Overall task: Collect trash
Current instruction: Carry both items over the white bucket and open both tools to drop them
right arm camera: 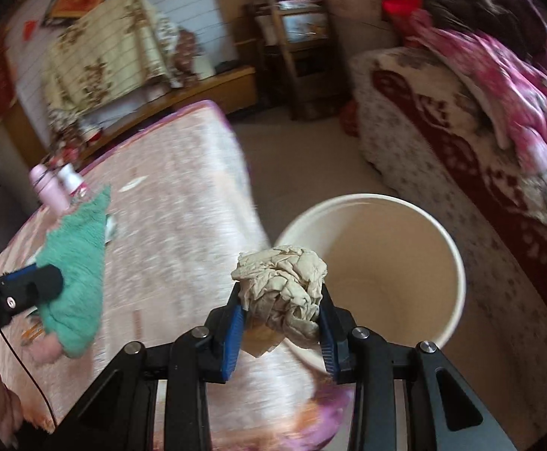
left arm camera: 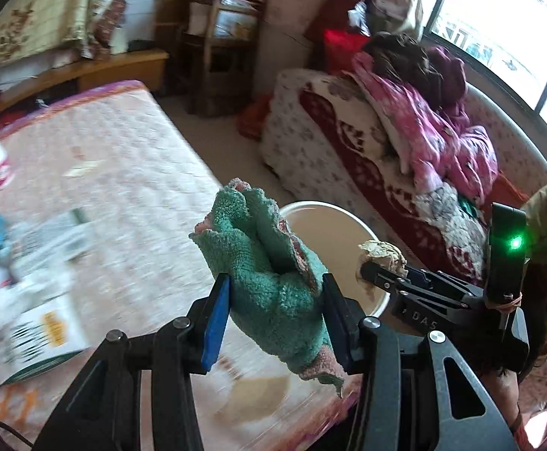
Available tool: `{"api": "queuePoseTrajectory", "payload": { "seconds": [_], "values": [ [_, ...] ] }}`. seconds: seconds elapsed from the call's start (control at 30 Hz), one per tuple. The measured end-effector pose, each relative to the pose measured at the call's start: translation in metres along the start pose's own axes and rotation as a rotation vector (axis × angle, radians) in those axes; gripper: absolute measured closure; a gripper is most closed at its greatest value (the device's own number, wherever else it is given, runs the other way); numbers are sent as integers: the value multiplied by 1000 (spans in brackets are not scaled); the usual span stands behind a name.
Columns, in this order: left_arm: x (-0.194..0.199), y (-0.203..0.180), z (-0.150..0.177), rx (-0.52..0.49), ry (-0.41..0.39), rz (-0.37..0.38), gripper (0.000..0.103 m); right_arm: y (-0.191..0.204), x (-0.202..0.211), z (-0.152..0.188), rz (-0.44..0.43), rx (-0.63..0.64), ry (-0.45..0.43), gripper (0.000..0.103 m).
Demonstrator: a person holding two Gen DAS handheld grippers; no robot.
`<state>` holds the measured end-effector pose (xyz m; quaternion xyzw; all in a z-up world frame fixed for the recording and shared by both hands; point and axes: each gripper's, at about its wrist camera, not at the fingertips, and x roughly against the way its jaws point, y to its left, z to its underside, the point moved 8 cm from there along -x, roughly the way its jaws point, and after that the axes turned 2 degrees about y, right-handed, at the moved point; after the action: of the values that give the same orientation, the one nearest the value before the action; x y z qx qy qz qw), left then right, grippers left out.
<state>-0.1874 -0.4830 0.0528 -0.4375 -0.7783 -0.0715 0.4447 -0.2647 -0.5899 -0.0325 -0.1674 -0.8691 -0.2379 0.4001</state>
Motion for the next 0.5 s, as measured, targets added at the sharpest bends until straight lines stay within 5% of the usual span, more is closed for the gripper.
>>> {"api": "queuePoseTrajectory", "payload": {
  "seconds": [0.3,0.37,0.5],
  "values": [
    [-57,-27,-11,5,42,63,48,-68,-22,-9,82,-132,11,61],
    [-64,-26,-12,20,45,67,40,-79,-28,-10,83,-177,15,27],
    [-66,-18,-11,69,45,77,36,-88,-34,-11,64,-220,6,26]
  ]
}}
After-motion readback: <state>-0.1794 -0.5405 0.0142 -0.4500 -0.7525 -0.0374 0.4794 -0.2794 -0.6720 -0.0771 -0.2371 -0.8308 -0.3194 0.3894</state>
